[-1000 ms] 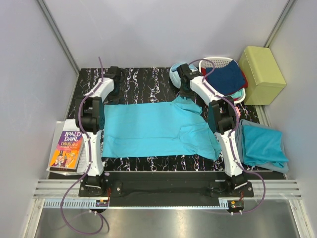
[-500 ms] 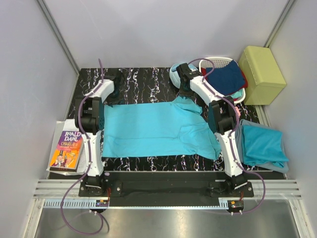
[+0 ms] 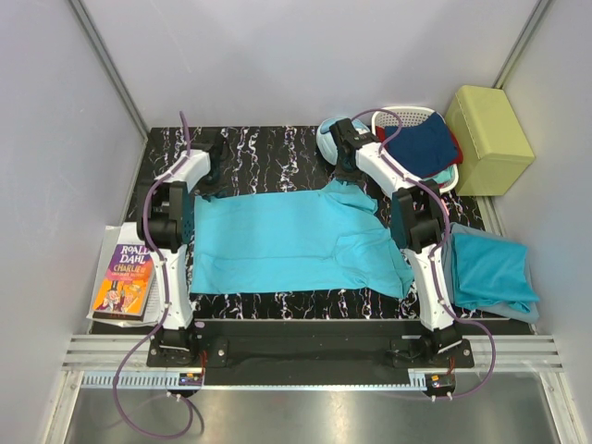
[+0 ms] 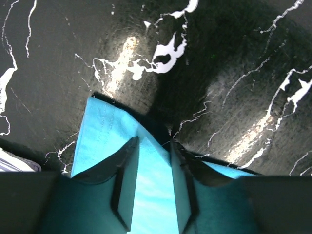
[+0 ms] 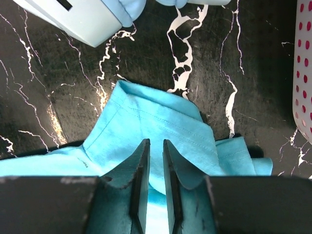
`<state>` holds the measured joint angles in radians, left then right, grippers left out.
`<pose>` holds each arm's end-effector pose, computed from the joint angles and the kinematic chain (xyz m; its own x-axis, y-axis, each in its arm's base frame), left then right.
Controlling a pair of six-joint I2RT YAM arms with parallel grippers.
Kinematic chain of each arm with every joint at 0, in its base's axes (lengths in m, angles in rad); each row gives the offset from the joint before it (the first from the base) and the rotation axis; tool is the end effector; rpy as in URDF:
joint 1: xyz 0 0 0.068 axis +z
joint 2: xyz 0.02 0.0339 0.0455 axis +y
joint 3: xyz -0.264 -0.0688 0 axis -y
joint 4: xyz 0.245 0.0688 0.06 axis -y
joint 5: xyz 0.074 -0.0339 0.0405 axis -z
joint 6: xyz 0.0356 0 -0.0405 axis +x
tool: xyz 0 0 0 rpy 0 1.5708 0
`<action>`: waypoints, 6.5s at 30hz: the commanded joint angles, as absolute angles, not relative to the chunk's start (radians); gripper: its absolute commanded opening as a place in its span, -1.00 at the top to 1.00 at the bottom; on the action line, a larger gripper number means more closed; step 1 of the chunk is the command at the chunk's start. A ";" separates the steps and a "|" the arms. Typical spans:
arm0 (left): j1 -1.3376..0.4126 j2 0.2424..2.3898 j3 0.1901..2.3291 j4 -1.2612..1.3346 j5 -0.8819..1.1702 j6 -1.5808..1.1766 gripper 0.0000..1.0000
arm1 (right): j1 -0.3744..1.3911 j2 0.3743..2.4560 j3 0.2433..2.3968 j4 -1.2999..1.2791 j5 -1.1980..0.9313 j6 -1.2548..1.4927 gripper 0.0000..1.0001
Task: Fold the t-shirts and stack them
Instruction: Grap the side of the flattened tshirt furthest away from the robot with both arms, then fold the other side of the tshirt into a rectangle
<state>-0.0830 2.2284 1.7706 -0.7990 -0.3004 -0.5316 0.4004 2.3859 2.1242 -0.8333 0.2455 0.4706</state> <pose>0.4603 -0.0277 0.1653 -0.8110 -0.4184 -0.4089 -0.4907 0.8671 0.0860 0.4767 0.1924 0.1926 -0.8546 0.1159 -0.5062 0.1256 0.9920 0.0151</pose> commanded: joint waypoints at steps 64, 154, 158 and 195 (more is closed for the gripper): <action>-0.069 2.212 1.752 -0.801 -0.310 -0.545 0.55 | 0.350 2.470 2.016 -0.756 0.152 0.512 0.20; -0.344 1.502 1.137 -0.933 -0.469 -0.684 1.00 | 0.629 1.566 1.197 -0.862 0.428 0.715 1.00; -0.344 1.514 1.118 -0.933 -0.480 -0.689 1.00 | 0.634 1.565 1.158 -0.821 0.423 0.710 1.00; -0.387 1.499 1.169 -0.937 -0.494 -0.673 0.22 | 0.637 1.781 1.195 -0.655 0.394 0.664 0.29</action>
